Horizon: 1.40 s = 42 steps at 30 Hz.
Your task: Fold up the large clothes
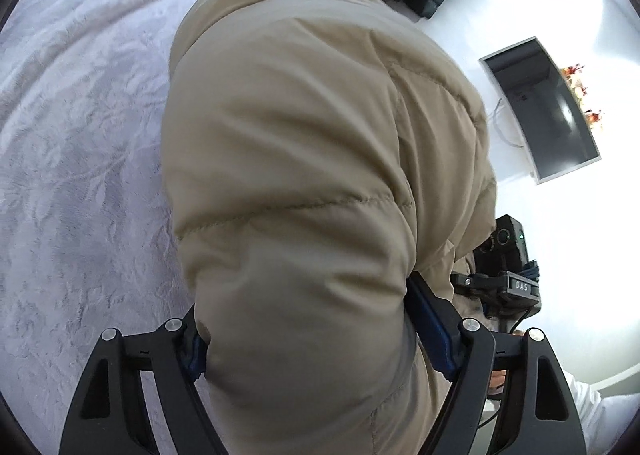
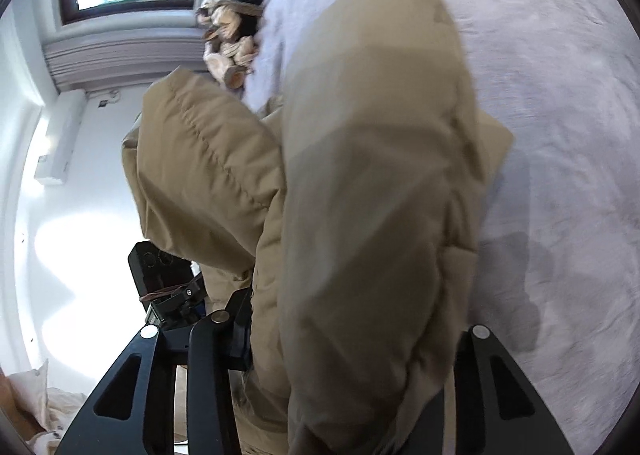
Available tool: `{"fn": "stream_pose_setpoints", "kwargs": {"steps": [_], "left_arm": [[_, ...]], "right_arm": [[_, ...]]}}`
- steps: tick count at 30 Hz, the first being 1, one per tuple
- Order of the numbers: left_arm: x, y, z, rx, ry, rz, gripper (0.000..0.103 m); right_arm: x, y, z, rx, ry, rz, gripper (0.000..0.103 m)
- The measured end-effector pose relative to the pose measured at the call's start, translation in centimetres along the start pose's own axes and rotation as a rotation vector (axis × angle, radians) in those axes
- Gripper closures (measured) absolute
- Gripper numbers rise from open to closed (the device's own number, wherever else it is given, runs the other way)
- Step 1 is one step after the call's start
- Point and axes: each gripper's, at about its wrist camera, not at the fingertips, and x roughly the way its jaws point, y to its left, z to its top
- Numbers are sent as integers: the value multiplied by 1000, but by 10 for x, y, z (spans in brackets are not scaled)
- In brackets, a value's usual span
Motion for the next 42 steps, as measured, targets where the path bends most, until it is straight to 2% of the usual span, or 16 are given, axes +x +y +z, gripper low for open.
{"fn": "stream_pose_setpoints", "kwargs": {"steps": [3,6,11,14,20,23,25,27,29,32,34,38,40,41,42], "left_arm": [[-21,10,4,-5,-39,-24,21],[-40,36,12,-20,-60,-46,21],[-84,79,28,-36,-84,-39,21],[-122,109,44,-39,-113,-16,21],[-189,172,84,-44,-187,61,21],[-202,207,102,-50,-208,94,21],[-194,222,108,-58,-212,109,21],[-190,251,117,-79,-204,140,21],[-178,276,122,-110,-177,177,21],[-164,293,118,-129,-156,203,19],[-162,294,116,-119,-157,201,19],[-160,291,114,-96,-156,226,19],[-155,283,113,-106,-158,235,18],[-154,279,111,-106,-160,246,18],[-153,275,110,-102,-162,261,18]], "right_arm": [[12,25,-2,-53,15,-2,58],[27,41,-3,-68,12,2,58],[66,64,-8,-73,31,4,58],[92,80,-10,-90,53,26,58],[168,111,9,-123,98,69,58],[206,116,24,-126,116,80,58],[231,115,38,-128,127,73,58],[248,110,46,-124,133,46,58],[264,97,53,-94,138,-21,58],[261,80,53,-56,122,-133,53],[243,73,46,-26,89,-198,51],[197,99,36,-105,-21,-367,52],[176,135,29,-186,-92,-414,68],[166,145,25,-208,-101,-402,80],[162,154,18,-228,-104,-382,82]]}}
